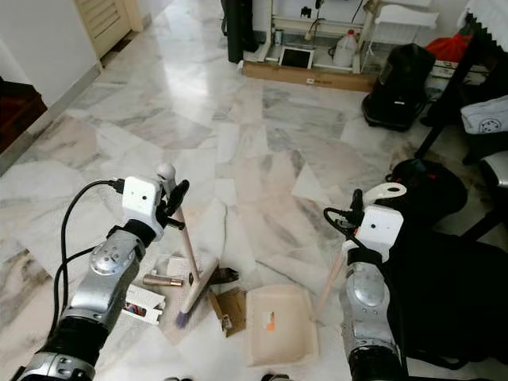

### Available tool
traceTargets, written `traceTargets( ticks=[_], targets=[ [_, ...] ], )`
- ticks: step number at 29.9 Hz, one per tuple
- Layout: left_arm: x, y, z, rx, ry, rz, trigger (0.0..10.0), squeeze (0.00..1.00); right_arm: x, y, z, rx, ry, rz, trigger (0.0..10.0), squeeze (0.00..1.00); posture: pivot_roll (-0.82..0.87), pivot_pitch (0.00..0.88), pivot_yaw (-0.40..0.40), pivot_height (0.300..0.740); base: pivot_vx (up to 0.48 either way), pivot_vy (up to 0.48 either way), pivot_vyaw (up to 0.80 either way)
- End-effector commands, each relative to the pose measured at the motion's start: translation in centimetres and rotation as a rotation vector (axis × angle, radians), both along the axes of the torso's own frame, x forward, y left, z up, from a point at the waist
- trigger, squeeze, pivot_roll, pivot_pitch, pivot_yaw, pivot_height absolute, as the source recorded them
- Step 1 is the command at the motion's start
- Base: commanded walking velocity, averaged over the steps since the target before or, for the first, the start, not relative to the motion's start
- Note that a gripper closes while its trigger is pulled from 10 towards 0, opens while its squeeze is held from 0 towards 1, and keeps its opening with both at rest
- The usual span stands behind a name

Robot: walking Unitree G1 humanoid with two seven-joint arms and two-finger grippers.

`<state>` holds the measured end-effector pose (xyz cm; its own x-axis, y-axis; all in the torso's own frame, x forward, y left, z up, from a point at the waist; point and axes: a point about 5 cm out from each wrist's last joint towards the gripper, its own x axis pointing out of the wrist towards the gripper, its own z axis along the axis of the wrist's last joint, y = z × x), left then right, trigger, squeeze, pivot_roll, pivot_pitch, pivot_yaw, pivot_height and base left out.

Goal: Sweep floor

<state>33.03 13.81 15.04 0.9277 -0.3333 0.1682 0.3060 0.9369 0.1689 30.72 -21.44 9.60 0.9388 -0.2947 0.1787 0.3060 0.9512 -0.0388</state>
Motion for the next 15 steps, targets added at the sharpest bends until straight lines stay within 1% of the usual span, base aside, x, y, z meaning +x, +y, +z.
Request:
traceTargets(
  ticks=[1, 3, 6, 7, 8, 10, 13, 15],
  targets=[
    [-0.4, 0.5, 0.7, -0.007, -0.022, -0.004, 10.0, 0.00, -0.1, -0.8, 0.3, -0.040, -0.027, -0.070, 10.0, 0.00, 0.12, 0.199, -0.004, 0.740, 0.000, 0.000, 0.00],
    [-0.6, 0.9, 0.7, -0.007, -0.013, 0.003, 10.0, 0.00, -0.4, -1.4, 0.0, -0.052, -0.025, -0.131, 10.0, 0.00, 0.13, 0.203, -0.002, 0.740, 0.000, 0.000, 0.00],
    [-0.7, 1.0, 0.8, -0.002, -0.005, -0.005, 10.0, 0.00, -0.6, -1.8, -0.6, -0.046, -0.010, -0.163, 10.0, 0.00, 0.13, 0.206, 0.000, 0.740, 0.000, 0.000, 0.00],
    [-0.8, 1.1, 1.0, -0.004, -0.003, -0.007, 10.0, 0.00, -0.7, -1.8, -1.0, -0.043, 0.003, -0.175, 10.0, 0.00, 0.15, 0.210, 0.003, 0.740, 0.000, 0.000, 0.00],
    [-0.8, 1.1, 1.0, -0.004, -0.003, -0.007, 10.0, 0.00, -0.7, -1.8, -1.0, -0.043, 0.003, -0.175, 10.0, 0.00, 0.15, 0.210, 0.003, 0.740, 0.000, 0.000, 0.00],
    [-0.9, 1.4, 1.3, -0.011, 0.001, -0.008, 10.0, 0.00, -0.9, -1.7, -1.9, -0.016, 0.020, -0.196, 10.0, 0.00, 0.16, 0.216, 0.009, 0.740, 0.000, 0.000, 0.00],
    [-1.0, 1.6, 1.4, -0.009, -0.001, -0.004, 10.0, 0.00, -0.9, -1.6, -2.0, 0.003, 0.018, -0.213, 10.0, 0.00, 0.16, 0.218, 0.011, 0.740, 0.000, 0.000, 0.00],
    [-1.1, 1.6, 1.5, -0.009, -0.002, -0.001, 10.0, 0.00, -0.9, -1.6, -2.0, -0.001, 0.013, -0.232, 10.0, 0.00, 0.16, 0.219, 0.013, 0.740, 0.000, 0.000, 0.00]
  ],
)
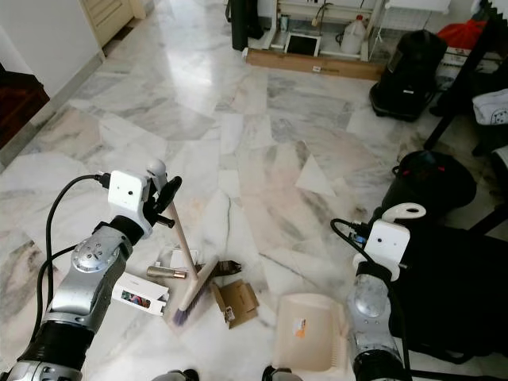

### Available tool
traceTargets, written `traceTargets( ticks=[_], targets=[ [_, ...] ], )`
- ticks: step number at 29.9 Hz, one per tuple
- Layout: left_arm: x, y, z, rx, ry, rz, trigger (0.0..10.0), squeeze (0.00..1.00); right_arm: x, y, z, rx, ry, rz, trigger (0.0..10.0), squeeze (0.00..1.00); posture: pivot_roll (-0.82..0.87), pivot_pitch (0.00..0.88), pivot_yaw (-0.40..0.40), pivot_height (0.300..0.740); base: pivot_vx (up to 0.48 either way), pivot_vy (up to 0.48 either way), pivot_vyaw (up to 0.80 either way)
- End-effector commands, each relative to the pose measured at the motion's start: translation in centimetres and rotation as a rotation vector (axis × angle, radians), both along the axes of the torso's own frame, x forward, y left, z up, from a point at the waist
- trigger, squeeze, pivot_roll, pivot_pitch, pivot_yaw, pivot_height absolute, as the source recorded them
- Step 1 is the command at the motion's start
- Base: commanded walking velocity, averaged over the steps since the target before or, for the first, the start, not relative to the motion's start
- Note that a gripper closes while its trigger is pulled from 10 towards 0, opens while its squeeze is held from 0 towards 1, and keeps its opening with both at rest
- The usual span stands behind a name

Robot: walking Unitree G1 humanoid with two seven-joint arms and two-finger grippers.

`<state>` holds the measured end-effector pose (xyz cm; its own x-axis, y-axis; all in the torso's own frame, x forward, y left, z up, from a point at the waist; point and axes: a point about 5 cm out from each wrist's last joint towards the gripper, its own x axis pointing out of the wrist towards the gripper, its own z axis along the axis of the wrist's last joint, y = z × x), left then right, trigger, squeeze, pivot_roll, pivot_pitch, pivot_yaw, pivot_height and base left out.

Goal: Sweep floor

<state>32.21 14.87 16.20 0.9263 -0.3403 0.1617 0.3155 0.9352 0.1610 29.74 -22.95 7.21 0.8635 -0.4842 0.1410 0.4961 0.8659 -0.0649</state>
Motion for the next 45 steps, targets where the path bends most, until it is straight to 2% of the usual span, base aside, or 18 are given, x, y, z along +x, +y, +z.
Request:
traceTargets(
  ticks=[1, 7, 12, 17, 26, 27, 28, 29, 30, 39, 45],
  targets=[
    [-0.3, 0.6, 0.4, -0.005, -0.015, 0.010, 10.0, 0.00, 0.2, 0.0, 0.5, 0.002, -0.042, -0.029, 10.0, 0.00, 0.16, 0.220, 0.014, 0.740, 0.000, 0.000, 0.00],
    [-0.3, 0.4, 0.6, -0.016, -0.017, 0.010, 10.0, 0.00, 0.9, 0.2, 1.0, -0.036, -0.058, -0.032, 10.0, 0.00, 0.16, 0.219, 0.015, 0.740, 0.000, 0.000, 0.00],
    [-0.5, 0.5, 1.2, -0.023, -0.035, 0.012, 10.0, 0.00, 1.0, 0.1, 0.6, -0.029, -0.041, -0.032, 10.0, 0.00, 0.19, 0.218, 0.016, 0.740, 0.000, 0.000, 0.00],
    [-0.5, 1.0, 1.7, -0.018, -0.055, 0.025, 10.0, 0.00, 1.7, -0.1, 1.3, -0.028, -0.061, -0.044, 10.0, 0.00, 0.20, 0.215, 0.019, 0.740, 0.000, 0.000, 0.00],
    [-0.6, 1.0, 1.8, -0.016, -0.058, 0.027, 10.0, 0.00, 1.7, -0.1, 1.3, -0.027, -0.056, -0.041, 10.0, 0.00, 0.22, 0.218, 0.019, 0.740, 0.000, 0.000, 0.00],
    [-0.9, 1.2, 2.3, -0.001, -0.065, 0.014, 10.0, 0.00, 1.2, 0.4, -0.2, -0.001, 0.004, -0.034, 10.0, 0.00, 0.26, 0.242, 0.032, 0.740, 0.000, 0.000, 0.00],
    [-0.9, 1.2, 2.3, -0.001, -0.065, 0.014, 10.0, 0.00, 1.2, 0.4, -0.2, -0.001, 0.004, -0.034, 10.0, 0.00, 0.26, 0.242, 0.032, 0.740, 0.000, 0.000, 0.00],
    [-1.1, 1.3, 2.8, 0.014, -0.069, -0.006, 10.0, 0.00, 0.3, 1.1, -2.0, 0.038, 0.071, -0.027, 10.0, 0.00, 0.26, 0.243, 0.034, 0.740, 0.000, 0.000, 0.00],
    [-1.1, 1.2, 2.9, 0.009, -0.062, -0.019, 10.0, 0.00, -0.1, 1.5, -2.6, 0.051, 0.093, -0.017, 10.0, 0.00, 0.26, 0.243, 0.035, 0.740, 0.000, 0.000, 0.00],
    [-0.7, 0.5, 2.7, -0.010, -0.003, -0.065, 10.0, 0.00, -1.8, 2.1, -5.0, 0.093, 0.187, -0.002, 10.0, 0.00, 0.24, 0.235, 0.040, 0.740, 0.000, 0.000, 0.00],
    [-0.6, 0.3, 2.3, -0.035, 0.065, -0.083, 10.0, 0.00, -1.8, 2.1, -5.1, 0.094, 0.194, 0.031, 10.0, 0.00, 0.23, 0.227, 0.039, 0.740, 0.000, 0.000, 0.00]
  ],
)
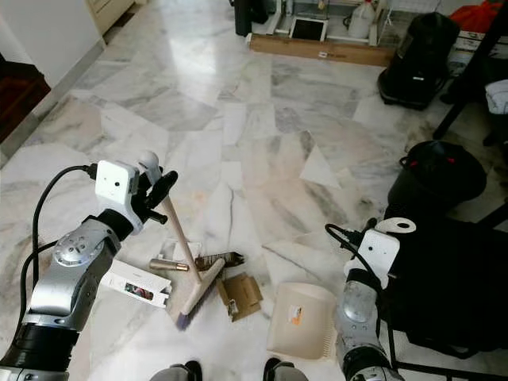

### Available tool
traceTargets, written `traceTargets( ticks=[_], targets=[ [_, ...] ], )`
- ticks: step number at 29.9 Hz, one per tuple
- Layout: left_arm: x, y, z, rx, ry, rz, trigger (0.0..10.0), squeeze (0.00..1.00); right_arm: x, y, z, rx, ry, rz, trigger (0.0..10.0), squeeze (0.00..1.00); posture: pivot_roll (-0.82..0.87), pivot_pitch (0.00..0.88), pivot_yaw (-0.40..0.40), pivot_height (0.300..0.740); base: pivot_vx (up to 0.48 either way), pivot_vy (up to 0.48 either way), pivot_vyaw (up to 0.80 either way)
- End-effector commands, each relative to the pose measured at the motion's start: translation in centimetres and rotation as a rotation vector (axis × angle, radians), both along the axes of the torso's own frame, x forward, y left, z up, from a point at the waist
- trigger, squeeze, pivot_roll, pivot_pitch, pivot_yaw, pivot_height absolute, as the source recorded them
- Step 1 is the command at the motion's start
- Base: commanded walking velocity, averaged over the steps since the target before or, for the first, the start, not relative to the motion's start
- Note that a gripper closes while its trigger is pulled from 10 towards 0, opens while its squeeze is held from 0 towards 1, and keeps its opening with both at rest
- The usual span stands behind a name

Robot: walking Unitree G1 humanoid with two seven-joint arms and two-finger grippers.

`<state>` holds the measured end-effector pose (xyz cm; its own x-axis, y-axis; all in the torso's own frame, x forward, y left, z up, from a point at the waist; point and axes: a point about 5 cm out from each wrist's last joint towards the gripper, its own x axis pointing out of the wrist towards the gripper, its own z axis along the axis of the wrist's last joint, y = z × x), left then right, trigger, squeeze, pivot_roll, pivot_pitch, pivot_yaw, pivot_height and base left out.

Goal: Sweep floor

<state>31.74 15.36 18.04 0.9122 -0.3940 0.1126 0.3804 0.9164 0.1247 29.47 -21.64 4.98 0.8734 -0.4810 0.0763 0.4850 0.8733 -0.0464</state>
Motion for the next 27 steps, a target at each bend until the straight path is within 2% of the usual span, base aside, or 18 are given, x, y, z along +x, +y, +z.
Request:
traceTargets(
  ticks=[1, 5, 9, 15, 17, 18, 22, 27],
  targets=[
    [-0.1, -0.2, 0.2, -0.005, 0.024, -0.023, 10.0, 0.00, -1.5, 0.7, -2.8, 0.045, 0.143, 0.024, 10.0, 0.00, 0.23, 0.227, 0.039, 0.740, 0.000, 0.000, 0.00],
    [-0.1, -0.1, -0.2, 0.012, 0.057, -0.031, 10.0, 0.00, -1.1, 0.8, -2.5, 0.041, 0.133, 0.036, 10.0, 0.00, 0.23, 0.226, 0.039, 0.740, 0.000, 0.000, 0.00],
    [-0.3, -0.7, -1.7, 0.009, 0.152, -0.088, 10.0, 0.00, -0.9, 0.9, -2.1, 0.044, 0.114, 0.045, 10.0, 0.00, 0.21, 0.229, 0.042, 0.740, 0.000, 0.000, 0.00],
    [0.1, -0.9, -1.9, -0.066, 0.224, -0.092, 10.0, 0.00, -1.0, 0.7, -2.0, 0.046, 0.101, 0.041, 10.0, 0.00, 0.19, 0.231, 0.042, 0.740, 0.000, 0.000, 0.00],
    [0.4, -1.2, -1.9, -0.115, 0.242, -0.091, 10.0, 0.00, -1.0, 0.7, -2.0, 0.048, 0.099, 0.035, 10.0, 0.00, 0.18, 0.234, 0.041, 0.740, 0.000, 0.000, 0.00],
    [0.8, -1.7, -1.8, -0.183, 0.258, -0.092, 10.0, 0.00, -1.0, 0.6, -2.0, 0.050, 0.096, 0.031, 10.0, 0.00, 0.18, 0.234, 0.041, 0.740, 0.000, 0.000, 0.00],
    [1.4, -3.1, -1.0, -0.267, 0.257, -0.126, 10.0, 0.00, -1.1, 0.5, -2.0, 0.053, 0.090, 0.028, 10.0, 0.00, 0.17, 0.233, 0.042, 0.740, 0.000, 0.000, 0.00],
    [2.1, -3.4, 0.1, -0.363, 0.245, -0.113, 10.0, 0.00, -1.1, 0.5, -2.0, 0.060, 0.085, 0.026, 10.0, 0.00, 0.16, 0.235, 0.041, 0.740, 0.000, 0.000, 0.00]
  ],
)
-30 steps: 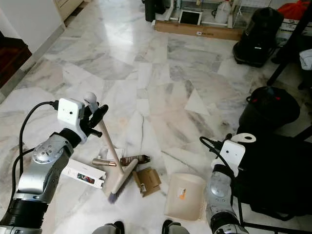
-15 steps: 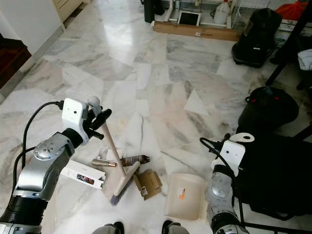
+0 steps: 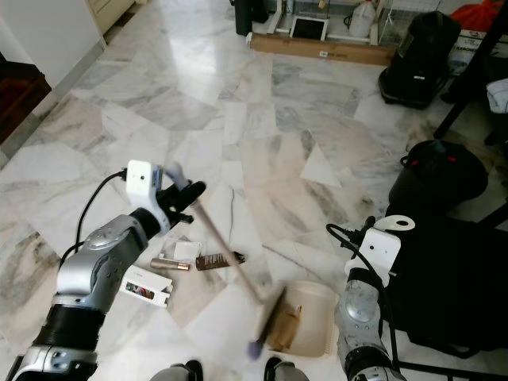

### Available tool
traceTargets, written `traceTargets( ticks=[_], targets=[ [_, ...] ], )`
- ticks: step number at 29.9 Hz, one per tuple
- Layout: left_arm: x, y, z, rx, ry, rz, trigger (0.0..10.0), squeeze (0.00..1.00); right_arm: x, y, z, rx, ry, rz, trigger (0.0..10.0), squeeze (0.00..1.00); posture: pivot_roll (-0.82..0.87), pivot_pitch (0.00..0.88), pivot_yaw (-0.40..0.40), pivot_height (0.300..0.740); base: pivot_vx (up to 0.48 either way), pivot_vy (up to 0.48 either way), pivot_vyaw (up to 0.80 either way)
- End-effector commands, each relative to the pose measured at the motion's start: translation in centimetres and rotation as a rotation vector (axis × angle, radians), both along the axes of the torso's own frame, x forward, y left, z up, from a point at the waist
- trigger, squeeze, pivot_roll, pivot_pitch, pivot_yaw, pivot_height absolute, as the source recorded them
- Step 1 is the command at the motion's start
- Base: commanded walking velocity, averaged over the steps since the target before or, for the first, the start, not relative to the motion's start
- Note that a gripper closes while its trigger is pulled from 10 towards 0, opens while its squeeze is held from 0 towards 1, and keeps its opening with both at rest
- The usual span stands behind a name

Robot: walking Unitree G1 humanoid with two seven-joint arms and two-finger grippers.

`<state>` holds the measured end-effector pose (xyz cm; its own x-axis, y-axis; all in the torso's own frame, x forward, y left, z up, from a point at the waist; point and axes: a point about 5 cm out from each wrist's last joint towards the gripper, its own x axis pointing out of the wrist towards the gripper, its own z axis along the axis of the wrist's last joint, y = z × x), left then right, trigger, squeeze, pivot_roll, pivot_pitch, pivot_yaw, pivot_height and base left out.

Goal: Sweep floor

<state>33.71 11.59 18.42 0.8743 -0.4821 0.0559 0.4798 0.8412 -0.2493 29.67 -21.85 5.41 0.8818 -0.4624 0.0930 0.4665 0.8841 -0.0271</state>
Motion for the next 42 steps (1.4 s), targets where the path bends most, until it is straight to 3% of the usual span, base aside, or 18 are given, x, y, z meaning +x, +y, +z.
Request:
traceTargets(
  ticks=[1, 4, 6, 10, 16, 24, 28, 31, 34, 38, 42],
  targets=[
    [0.4, 0.3, 0.3, -0.099, 0.025, 0.034, 10.0, 0.00, -1.3, 0.7, -2.4, 0.053, 0.109, 0.006, 10.0, 0.00, 0.17, 0.235, 0.039, 0.740, 0.000, 0.000, 0.00],
    [0.6, 0.3, 1.1, -0.197, 0.015, 0.047, 10.0, 0.00, -1.3, 0.9, -2.5, 0.056, 0.110, 0.009, 10.0, 0.00, 0.17, 0.234, 0.039, 0.740, 0.000, 0.000, 0.00],
    [0.4, 0.4, 1.3, -0.202, 0.008, 0.037, 10.0, 0.00, -1.3, 0.9, -2.5, 0.058, 0.112, 0.012, 10.0, 0.00, 0.17, 0.234, 0.038, 0.740, 0.000, 0.000, 0.00],
    [0.0, 1.6, 1.3, -0.103, -0.013, 0.047, 10.0, 0.00, -1.2, 0.9, -2.4, 0.061, 0.110, 0.016, 10.0, 0.00, 0.18, 0.231, 0.037, 0.740, 0.000, 0.000, 0.00],
    [-0.1, 2.6, 2.2, -0.048, -0.070, 0.085, 10.0, 0.00, -0.9, 0.9, -2.2, 0.070, 0.109, 0.015, 10.0, 0.00, 0.18, 0.219, 0.035, 0.740, 0.000, 0.000, 0.00],
    [0.2, 4.3, 5.1, -0.082, -0.239, 0.259, 10.0, 0.00, -0.2, 0.6, -1.5, 0.076, 0.090, 0.013, 10.0, 0.00, 0.18, 0.187, 0.031, 0.740, 0.000, 0.000, 0.00],
    [0.3, 4.4, 5.1, -0.084, -0.244, 0.273, 10.0, 0.00, -0.1, 0.3, -1.3, 0.082, 0.087, 0.005, 10.0, 0.00, 0.18, 0.177, 0.030, 0.740, 0.000, 0.000, 0.00],
    [0.3, 4.7, 4.5, -0.010, -0.268, 0.300, 10.0, 0.00, 0.0, -0.1, -1.0, 0.112, 0.063, -0.015, 10.0, 0.00, 0.17, 0.161, 0.027, 0.740, 0.000, 0.000, 0.00],
    [0.1, 4.5, 3.5, 0.136, -0.309, 0.317, 10.0, 0.00, 0.1, -0.5, -0.7, 0.149, 0.032, -0.033, 10.0, 0.00, 0.16, 0.149, 0.023, 0.740, 0.000, 0.000, 0.00],
    [-0.1, 3.9, 2.2, 0.211, -0.327, 0.325, 10.0, 0.00, 0.4, -0.9, 0.0, 0.209, -0.027, -0.052, 10.0, 0.00, 0.15, 0.136, 0.019, 0.740, 0.000, 0.000, 0.00],
    [0.0, 3.6, 1.3, 0.303, -0.347, 0.344, 10.0, 0.00, 0.6, -1.0, 0.8, 0.207, -0.077, -0.049, 10.0, 0.00, 0.14, 0.119, 0.012, 0.740, 0.000, 0.000, 0.00]
  ],
)
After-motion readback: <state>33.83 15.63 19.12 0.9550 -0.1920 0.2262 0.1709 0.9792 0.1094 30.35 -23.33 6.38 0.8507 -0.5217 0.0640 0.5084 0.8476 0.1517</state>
